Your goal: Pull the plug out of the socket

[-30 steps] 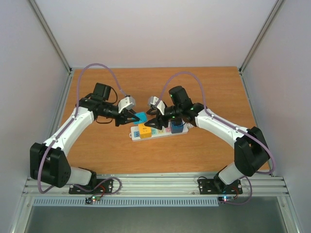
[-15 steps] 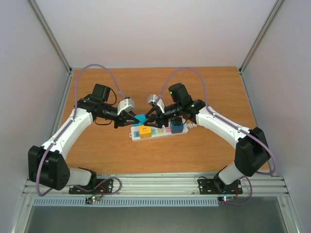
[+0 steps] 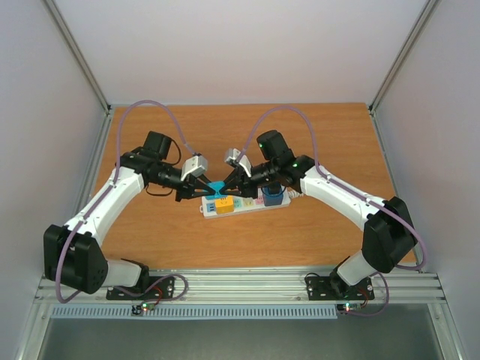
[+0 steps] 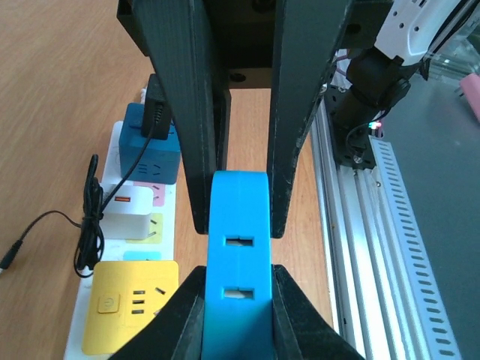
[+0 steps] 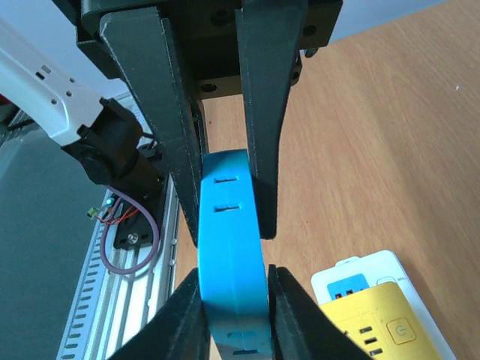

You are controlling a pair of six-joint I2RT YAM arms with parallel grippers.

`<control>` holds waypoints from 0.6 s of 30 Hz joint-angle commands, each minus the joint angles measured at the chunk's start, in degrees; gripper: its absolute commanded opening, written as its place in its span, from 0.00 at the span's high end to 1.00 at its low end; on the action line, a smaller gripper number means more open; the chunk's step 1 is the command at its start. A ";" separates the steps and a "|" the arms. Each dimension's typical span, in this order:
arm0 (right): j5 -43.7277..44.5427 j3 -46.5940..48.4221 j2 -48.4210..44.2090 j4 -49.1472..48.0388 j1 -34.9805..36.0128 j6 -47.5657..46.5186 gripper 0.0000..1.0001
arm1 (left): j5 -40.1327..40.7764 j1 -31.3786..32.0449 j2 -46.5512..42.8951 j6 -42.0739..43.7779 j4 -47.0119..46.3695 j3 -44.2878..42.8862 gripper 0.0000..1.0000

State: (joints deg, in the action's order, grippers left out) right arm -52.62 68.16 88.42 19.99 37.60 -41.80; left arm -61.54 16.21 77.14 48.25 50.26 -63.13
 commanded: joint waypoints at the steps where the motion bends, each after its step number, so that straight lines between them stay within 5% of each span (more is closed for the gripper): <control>1: 0.71 1.75 0.23 -0.34 0.31 1.83 0.84 | -1.57 0.05 0.65 1.17 0.41 -1.47 0.96; 4: 1.28 2.34 0.34 0.27 0.23 3.33 0.98 | -0.35 -0.24 1.01 -0.72 0.07 -2.60 0.84; 6: 1.61 2.54 0.04 0.65 0.20 3.82 0.99 | 0.66 -0.81 1.13 -2.38 -0.20 -3.15 0.66; 9: 1.73 1.19 -1.57 -0.65 -0.34 4.82 0.98 | 0.85 -2.43 0.57 -2.83 0.71 -3.42 0.55; 18: 0.43 -1.18 -3.30 -2.53 -0.82 5.82 0.98 | -0.70 -3.20 -0.40 -2.98 0.27 -1.70 0.60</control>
State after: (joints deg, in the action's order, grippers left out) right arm -51.05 67.70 86.89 19.40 37.17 -37.78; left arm -60.69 13.08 77.84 45.32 51.22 -64.93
